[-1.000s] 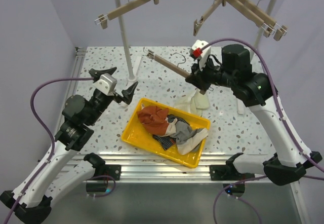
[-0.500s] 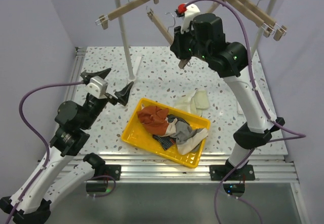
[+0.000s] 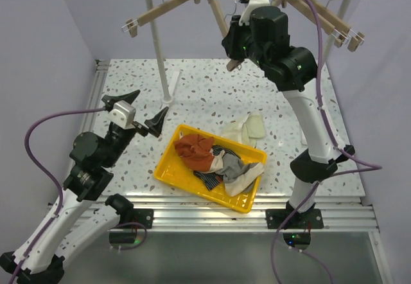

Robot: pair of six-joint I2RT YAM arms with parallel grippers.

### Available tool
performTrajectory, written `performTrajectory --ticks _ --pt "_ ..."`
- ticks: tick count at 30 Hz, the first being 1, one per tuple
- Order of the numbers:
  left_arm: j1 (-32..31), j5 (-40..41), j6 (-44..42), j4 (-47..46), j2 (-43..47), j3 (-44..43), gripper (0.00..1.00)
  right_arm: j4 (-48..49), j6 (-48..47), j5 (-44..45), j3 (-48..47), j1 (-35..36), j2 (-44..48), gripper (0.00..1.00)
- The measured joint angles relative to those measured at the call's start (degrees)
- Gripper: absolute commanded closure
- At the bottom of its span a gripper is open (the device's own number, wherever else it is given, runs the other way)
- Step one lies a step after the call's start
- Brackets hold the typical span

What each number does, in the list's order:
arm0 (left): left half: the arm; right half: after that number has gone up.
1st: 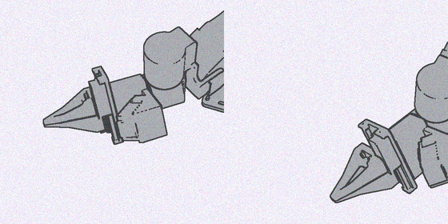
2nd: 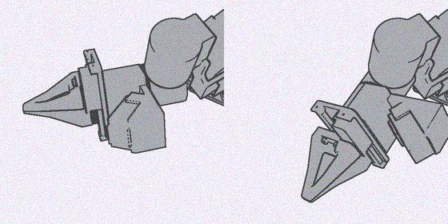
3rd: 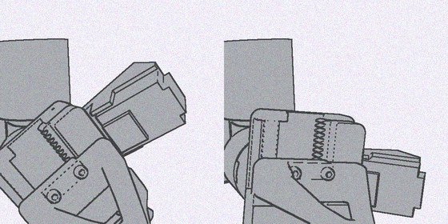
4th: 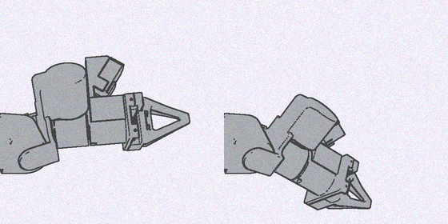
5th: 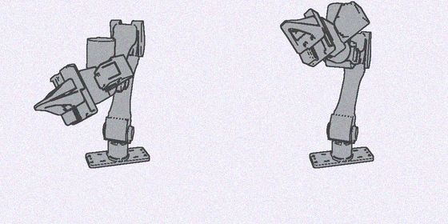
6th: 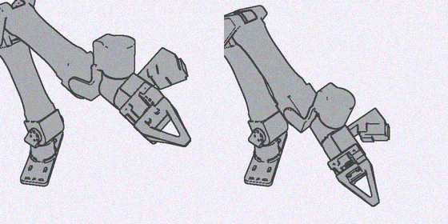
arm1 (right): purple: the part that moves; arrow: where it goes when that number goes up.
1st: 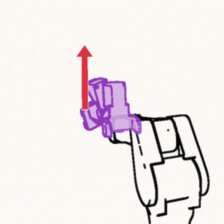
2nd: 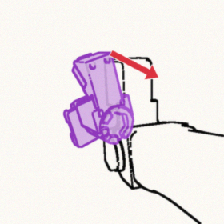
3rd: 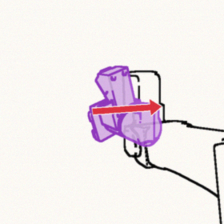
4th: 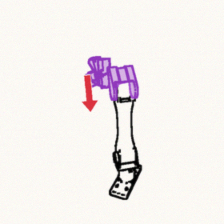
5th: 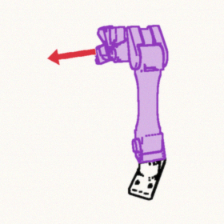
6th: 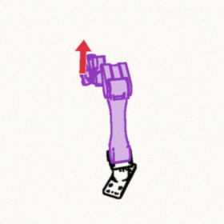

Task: Remove the underwear clipped to the hanger
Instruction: Place the hanger at the clothesline.

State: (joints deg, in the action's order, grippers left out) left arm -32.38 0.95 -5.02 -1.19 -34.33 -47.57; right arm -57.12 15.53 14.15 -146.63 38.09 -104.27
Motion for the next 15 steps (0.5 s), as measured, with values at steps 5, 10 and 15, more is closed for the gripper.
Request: performTrajectory --ticks 5,10,15 --pt "0.00 0.04 0.09 0.02 0.48 0.35 0.00 5.01 0.44 1.44 0.00 -0.92 -1.46 1.00" --pt "0.00 0.37 0.15 0.02 0.50 0.35 0.00 9.62 1.62 2.36 -0.04 -1.16 -3.06 1.00" --pt "0.00 0.83 0.57 0.02 0.57 0.37 0.00 12.02 2.95 3.23 -1.66 -1.81 -5.66 1.00"
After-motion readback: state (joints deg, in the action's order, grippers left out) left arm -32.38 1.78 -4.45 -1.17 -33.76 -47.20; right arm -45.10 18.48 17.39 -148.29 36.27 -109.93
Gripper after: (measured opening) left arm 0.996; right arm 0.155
